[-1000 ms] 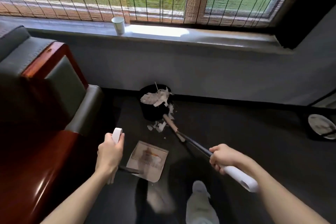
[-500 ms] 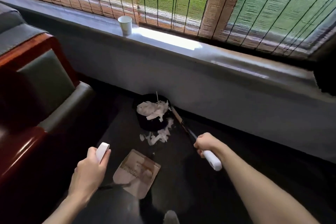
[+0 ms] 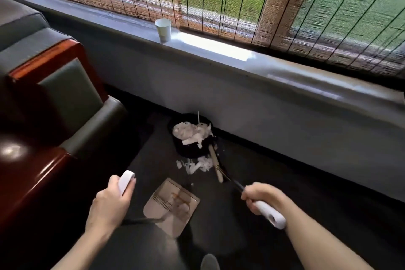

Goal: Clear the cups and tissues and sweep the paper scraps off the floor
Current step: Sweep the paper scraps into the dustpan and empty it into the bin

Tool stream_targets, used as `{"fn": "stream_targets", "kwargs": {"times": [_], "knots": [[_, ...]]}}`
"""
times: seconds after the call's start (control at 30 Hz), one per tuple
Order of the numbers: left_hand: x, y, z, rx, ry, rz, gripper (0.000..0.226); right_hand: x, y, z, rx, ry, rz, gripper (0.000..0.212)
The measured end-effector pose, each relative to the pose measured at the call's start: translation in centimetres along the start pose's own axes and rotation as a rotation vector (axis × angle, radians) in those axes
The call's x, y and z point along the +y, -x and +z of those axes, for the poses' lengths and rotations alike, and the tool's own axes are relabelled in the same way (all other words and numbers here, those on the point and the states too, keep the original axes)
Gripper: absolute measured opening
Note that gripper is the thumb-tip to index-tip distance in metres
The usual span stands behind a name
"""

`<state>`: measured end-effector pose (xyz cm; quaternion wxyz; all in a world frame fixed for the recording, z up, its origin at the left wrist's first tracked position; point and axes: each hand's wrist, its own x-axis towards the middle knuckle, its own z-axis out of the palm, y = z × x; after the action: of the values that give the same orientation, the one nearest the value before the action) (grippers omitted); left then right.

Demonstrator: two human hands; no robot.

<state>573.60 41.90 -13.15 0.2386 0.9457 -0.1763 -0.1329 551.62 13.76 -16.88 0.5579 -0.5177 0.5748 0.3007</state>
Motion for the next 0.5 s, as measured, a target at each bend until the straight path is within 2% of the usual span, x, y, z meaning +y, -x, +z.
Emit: {"fn": "stream_targets", "kwargs": {"times": [0.07,0.17,0.23,0.5], "knots": [[0.0,0.2,-0.1,-0.009,0.023,0.007,0.035,2.3,0.7,1.3,0.014,0.057,0.013,0.009],[0.0,0.8,-0.2,-0.038,0.030,0.032,0.035,4.8,2.4,3.4,-0.016,-0.061,0.034,0.052],[-0.1,1.3,-0.3,-0.045,0.033,0.062,0.035,5.8,4.3,4.5,-0.033,-0.074,0.030,0.059],[-2.7,3.1,-1.6,-0.042,-0.046,0.152,0.034,6.4,8.6,4.5,0.010,-0.230,0.046,0.036]]}}
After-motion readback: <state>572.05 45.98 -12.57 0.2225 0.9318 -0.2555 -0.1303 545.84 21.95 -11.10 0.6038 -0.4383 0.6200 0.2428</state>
